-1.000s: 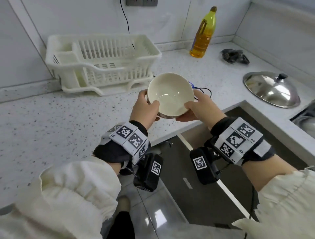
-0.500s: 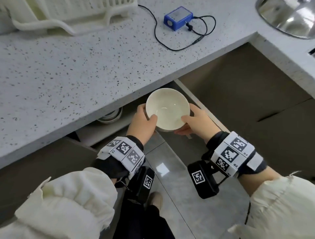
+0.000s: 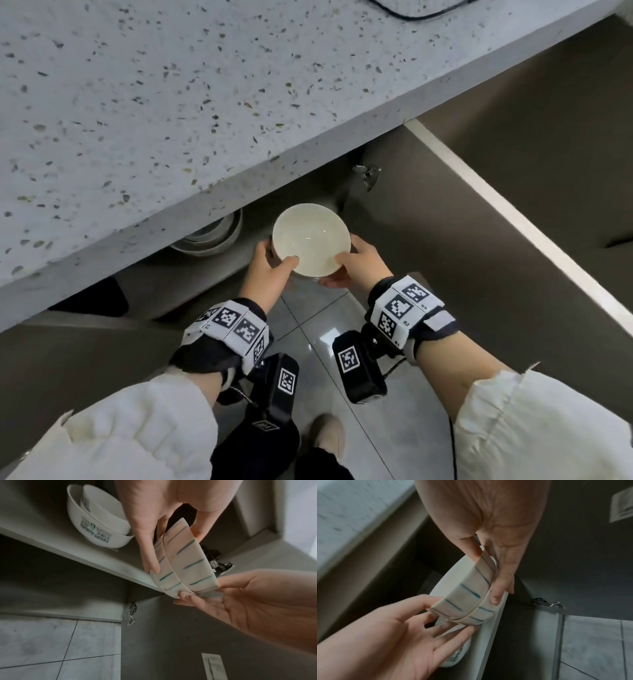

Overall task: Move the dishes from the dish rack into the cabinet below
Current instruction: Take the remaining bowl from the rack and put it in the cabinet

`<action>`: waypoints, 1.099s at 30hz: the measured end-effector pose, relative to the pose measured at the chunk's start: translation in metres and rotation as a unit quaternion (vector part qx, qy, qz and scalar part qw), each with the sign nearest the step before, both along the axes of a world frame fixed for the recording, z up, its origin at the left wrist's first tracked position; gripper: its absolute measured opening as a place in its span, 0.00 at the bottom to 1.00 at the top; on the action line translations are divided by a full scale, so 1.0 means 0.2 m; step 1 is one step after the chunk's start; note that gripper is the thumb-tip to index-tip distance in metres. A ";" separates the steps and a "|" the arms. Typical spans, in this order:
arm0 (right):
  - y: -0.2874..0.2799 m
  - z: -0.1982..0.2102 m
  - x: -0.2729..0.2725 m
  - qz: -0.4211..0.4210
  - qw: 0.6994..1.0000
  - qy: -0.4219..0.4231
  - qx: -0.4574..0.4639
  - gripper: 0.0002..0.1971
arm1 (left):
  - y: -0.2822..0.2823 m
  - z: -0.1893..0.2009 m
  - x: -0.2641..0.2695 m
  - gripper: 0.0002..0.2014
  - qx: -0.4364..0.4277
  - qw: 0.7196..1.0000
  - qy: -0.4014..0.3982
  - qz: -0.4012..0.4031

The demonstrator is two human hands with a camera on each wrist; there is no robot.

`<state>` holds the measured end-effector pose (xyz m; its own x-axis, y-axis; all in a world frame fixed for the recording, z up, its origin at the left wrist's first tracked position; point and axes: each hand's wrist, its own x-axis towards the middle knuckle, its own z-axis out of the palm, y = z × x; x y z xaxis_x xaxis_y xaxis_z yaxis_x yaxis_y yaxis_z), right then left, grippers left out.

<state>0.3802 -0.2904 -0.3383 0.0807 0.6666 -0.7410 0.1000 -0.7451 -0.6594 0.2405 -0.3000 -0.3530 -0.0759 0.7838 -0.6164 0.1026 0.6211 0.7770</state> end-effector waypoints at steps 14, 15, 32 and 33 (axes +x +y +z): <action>0.46 -0.46 -0.13 0.022 0.998 -0.027 0.048 0.22 | 0.37 -0.49 -0.08 0.27 0.011 0.994 -0.074 0.080; 0.48 -0.46 -0.13 0.018 0.998 -0.026 0.053 0.21 | 0.39 -0.50 -0.08 0.28 0.013 0.993 -0.082 0.087; 0.57 -0.40 -0.13 -0.061 0.984 0.137 0.100 0.26 | 0.49 -0.50 -0.07 0.34 0.051 0.992 -0.080 0.087; 0.54 -0.37 -0.12 -0.044 0.986 0.124 0.100 0.26 | 0.48 -0.48 -0.07 0.37 0.052 0.996 -0.045 0.064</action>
